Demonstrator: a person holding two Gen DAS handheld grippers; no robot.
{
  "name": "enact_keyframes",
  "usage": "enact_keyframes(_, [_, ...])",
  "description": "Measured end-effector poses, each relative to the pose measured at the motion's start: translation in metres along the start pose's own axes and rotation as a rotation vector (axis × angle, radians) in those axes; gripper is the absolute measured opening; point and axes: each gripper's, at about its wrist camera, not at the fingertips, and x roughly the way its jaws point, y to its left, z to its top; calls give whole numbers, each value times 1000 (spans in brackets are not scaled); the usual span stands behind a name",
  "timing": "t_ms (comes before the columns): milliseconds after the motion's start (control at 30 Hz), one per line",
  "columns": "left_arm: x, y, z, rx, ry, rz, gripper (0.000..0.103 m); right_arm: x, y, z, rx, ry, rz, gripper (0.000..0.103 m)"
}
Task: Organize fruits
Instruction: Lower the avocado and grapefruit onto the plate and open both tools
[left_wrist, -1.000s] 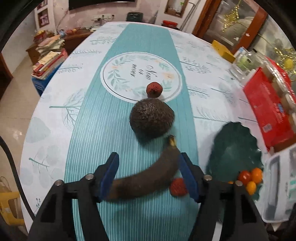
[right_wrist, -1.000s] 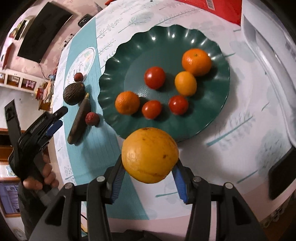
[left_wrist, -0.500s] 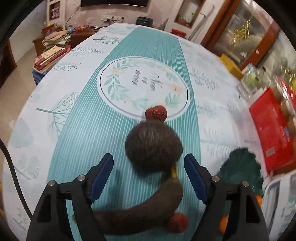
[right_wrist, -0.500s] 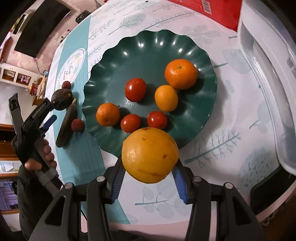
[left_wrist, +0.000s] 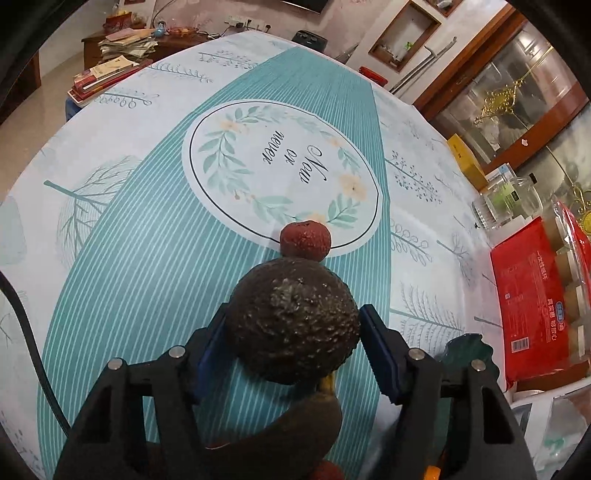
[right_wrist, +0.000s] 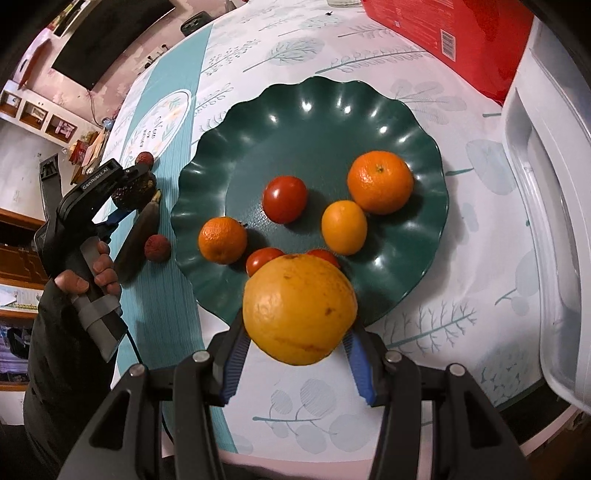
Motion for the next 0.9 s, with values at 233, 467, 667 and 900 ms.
enact_keyframes(233, [-18, -10, -7, -12, -45, -24, 65, -6, 0, 12, -63, -55, -9, 49])
enact_keyframes(467, [-55, -42, -13, 34, -109, -93, 65, -17, -1, 27, -152, -175, -2, 49])
enact_keyframes(667, [-67, -81, -36, 135, -73, -159, 65, -16, -5, 39, -263, -329, 28, 49])
enact_keyframes(900, [-52, -115, -66, 246, 27, -161, 65, -5, -13, 49, -294, -393, 43, 49])
